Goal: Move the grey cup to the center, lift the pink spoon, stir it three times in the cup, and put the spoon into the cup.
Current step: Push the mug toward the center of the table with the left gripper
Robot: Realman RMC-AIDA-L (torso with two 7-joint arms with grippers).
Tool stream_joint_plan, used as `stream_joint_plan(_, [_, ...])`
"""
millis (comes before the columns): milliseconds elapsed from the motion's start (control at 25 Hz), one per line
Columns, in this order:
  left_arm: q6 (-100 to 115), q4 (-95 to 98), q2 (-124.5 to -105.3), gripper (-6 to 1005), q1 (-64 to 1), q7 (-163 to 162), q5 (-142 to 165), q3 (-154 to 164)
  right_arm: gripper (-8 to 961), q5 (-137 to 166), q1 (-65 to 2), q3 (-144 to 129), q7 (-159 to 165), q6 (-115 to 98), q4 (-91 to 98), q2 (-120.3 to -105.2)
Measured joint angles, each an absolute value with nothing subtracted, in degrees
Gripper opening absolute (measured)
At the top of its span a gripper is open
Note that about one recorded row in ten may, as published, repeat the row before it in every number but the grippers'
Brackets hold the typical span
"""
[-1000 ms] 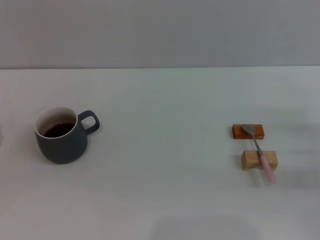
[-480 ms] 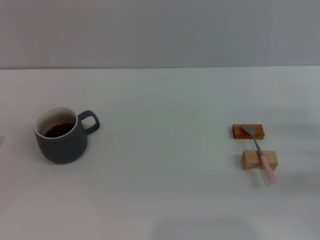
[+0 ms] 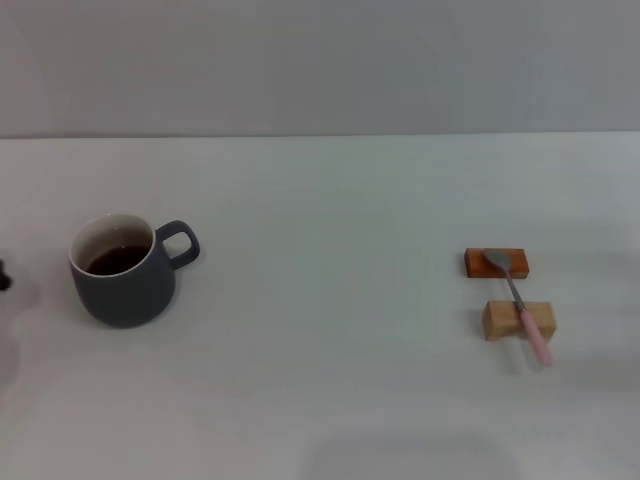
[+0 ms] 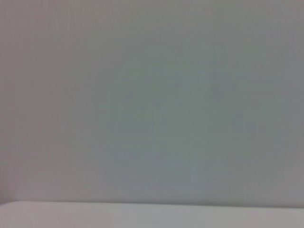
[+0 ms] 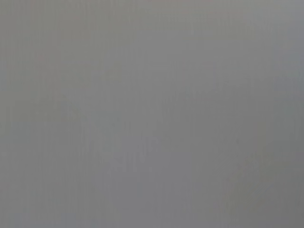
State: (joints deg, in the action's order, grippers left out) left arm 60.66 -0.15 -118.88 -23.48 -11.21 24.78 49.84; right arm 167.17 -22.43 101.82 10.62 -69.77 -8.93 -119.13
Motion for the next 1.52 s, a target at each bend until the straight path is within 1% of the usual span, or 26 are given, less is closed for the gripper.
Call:
stream_joint_plan(640, [64.6,0.5,-118.93,1,-23.6,-11.5,25.1,70.3,671,167.2,-22.0,98.9,10.7,-72.0,-8.8,-119.36])
stream_joint_plan(1080, [66.4,2.3,-118.85,2,-22.7,-11.8,27.7,76.2,672,167.2,-21.9,98.9,10.8,-72.0,-8.8,-119.45])
stream_joint_plan(1520, [71.7,1.6,-119.09,2,-22.8,-21.1,30.9,80.8,672,167.2,-21.9,98.6,10.8,-72.1,-9.0,-119.54])
